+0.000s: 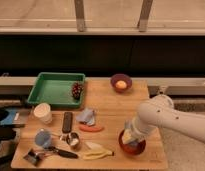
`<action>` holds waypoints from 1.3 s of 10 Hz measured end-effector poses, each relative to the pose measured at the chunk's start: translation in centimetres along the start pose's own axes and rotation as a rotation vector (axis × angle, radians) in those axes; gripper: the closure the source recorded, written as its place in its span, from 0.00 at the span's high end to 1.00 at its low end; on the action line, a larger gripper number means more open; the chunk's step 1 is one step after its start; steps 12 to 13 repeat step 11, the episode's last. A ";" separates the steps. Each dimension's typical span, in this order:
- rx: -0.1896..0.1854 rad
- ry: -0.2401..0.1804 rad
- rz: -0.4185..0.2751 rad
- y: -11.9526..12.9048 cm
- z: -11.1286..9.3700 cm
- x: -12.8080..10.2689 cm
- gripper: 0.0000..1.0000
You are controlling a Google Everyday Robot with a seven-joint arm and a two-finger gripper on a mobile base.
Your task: Wipe red bowl with sponge
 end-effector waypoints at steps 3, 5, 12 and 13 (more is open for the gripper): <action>0.003 0.023 -0.075 3.6 0.5 2.7 0.00; 0.007 0.041 -0.057 3.3 0.8 4.9 0.00; -0.016 0.012 0.013 -3.3 -0.5 3.3 0.00; -0.016 0.012 0.013 -3.3 -0.5 3.3 0.00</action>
